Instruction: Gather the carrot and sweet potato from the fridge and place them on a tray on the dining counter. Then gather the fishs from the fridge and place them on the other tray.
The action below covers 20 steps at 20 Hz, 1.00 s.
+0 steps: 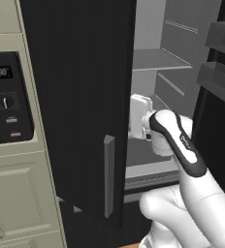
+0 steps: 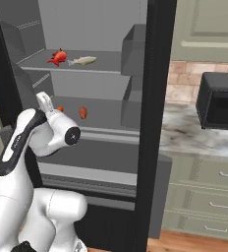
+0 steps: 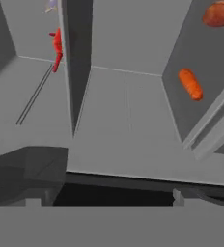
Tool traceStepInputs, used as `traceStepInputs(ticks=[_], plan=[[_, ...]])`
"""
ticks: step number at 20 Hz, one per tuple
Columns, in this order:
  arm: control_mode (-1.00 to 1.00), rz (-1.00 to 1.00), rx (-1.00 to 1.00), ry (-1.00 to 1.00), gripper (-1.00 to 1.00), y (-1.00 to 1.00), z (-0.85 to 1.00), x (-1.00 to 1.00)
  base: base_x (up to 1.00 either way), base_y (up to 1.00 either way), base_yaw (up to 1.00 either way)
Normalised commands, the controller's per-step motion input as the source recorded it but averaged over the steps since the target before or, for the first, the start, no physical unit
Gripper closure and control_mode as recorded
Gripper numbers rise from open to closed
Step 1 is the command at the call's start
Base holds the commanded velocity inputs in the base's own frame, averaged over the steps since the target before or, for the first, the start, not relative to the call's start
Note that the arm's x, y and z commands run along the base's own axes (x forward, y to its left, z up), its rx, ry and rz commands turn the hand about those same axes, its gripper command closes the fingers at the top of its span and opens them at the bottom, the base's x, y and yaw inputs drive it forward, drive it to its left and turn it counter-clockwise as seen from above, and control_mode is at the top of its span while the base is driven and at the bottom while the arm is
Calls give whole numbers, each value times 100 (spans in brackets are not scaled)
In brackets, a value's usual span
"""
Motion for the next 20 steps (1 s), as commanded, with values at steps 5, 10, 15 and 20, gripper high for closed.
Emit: traceStepInputs(ticks=[5, 10, 15, 20], plan=[[-100, 17, 10, 0, -100, 29, -16, 25, 0, 0, 0], [-100, 17, 5, 0, -100, 42, 0, 1, 0, 0, 0], [-100, 20, 1, 0, -100, 42, 0, -22, 0, 0, 0], [-100, 21, 0, 0, -100, 52, 0, -34, 0, 0, 0]])
